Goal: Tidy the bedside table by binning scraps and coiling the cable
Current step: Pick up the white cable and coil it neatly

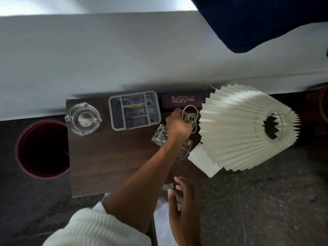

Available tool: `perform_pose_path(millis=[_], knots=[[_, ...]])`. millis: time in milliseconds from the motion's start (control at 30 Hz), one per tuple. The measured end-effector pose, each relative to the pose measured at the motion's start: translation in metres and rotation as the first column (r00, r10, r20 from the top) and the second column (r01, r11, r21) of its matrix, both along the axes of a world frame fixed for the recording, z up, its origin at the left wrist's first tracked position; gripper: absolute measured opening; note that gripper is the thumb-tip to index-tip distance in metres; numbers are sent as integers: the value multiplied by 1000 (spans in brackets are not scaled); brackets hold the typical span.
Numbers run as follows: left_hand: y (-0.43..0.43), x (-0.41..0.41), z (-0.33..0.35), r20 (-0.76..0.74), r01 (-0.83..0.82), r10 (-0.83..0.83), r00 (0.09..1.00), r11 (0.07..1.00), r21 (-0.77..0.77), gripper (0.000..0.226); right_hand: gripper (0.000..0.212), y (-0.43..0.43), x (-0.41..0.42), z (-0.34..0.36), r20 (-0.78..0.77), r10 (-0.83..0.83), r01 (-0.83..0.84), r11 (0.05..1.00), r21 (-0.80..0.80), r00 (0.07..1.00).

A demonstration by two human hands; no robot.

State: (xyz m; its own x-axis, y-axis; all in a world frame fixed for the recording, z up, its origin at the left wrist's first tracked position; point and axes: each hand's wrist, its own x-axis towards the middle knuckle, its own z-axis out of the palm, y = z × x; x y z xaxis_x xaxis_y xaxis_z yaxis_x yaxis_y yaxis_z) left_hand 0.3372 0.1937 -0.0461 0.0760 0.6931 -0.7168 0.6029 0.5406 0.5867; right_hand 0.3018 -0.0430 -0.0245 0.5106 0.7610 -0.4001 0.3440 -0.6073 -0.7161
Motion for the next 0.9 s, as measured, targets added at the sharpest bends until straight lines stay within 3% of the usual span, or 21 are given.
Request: perform_pose_path(millis=[200,367,700,900], knots=[[16,2,3,-80,218,-217,973,976,2,34,42,5,1,3,-7,-2,2,1000,7,1000],[18,6,10,-294,504,-470,832,862,47,40,43,12,6,7,-15,-17,17,1000,1,1000],[17,13,1,-546,712,-629,553,697,-83,56,37,21,10,12,-63,-32,29,999,-42,998],[27,14,6,-507,673,-607,613,737,-68,36,36,27,14,11,-110,-88,80,994,-79,990]])
